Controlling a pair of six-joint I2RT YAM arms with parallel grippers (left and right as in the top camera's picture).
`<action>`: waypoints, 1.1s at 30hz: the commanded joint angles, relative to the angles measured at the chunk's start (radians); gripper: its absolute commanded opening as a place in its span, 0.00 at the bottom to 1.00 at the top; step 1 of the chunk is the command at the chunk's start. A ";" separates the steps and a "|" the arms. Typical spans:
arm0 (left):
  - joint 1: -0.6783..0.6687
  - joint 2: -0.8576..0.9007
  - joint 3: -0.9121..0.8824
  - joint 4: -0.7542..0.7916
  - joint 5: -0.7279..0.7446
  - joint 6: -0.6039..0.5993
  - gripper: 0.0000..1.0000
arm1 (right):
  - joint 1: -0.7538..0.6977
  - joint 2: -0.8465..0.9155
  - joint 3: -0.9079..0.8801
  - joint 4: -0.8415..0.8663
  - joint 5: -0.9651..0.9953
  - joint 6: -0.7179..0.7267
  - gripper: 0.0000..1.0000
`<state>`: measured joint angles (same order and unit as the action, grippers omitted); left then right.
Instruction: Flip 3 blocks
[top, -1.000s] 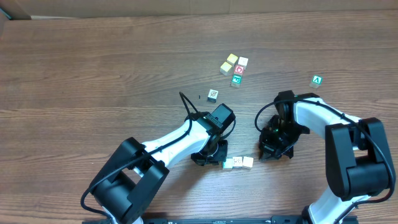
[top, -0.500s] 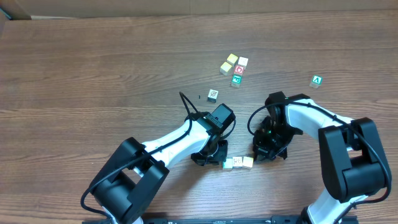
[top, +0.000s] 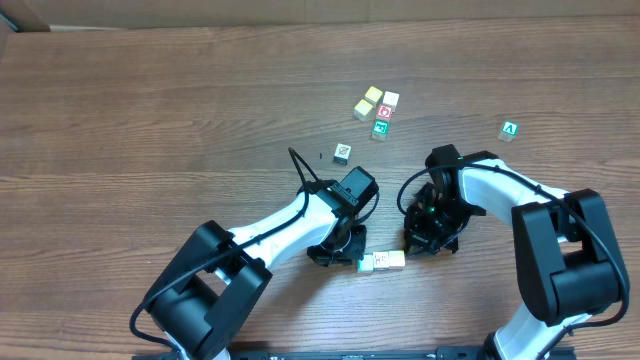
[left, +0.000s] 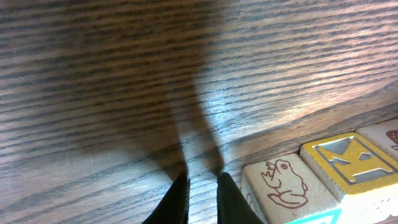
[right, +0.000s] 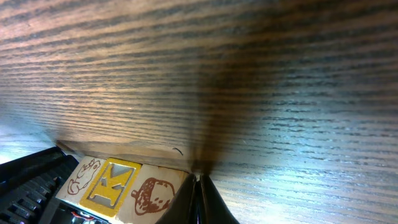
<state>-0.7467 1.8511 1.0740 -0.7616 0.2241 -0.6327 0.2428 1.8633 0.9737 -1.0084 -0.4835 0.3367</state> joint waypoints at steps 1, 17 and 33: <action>-0.001 0.026 -0.019 0.006 -0.074 0.005 0.11 | 0.006 -0.003 -0.007 0.023 0.042 -0.005 0.04; 0.046 0.026 -0.019 -0.052 -0.069 0.005 0.08 | -0.114 -0.003 0.043 0.011 0.118 -0.030 0.56; 0.005 0.026 -0.086 -0.027 0.042 -0.004 0.04 | -0.107 -0.003 0.039 -0.076 0.122 -0.025 0.04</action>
<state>-0.7200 1.8458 1.0534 -0.8337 0.2485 -0.6331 0.1371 1.8565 1.0096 -1.0740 -0.3824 0.3138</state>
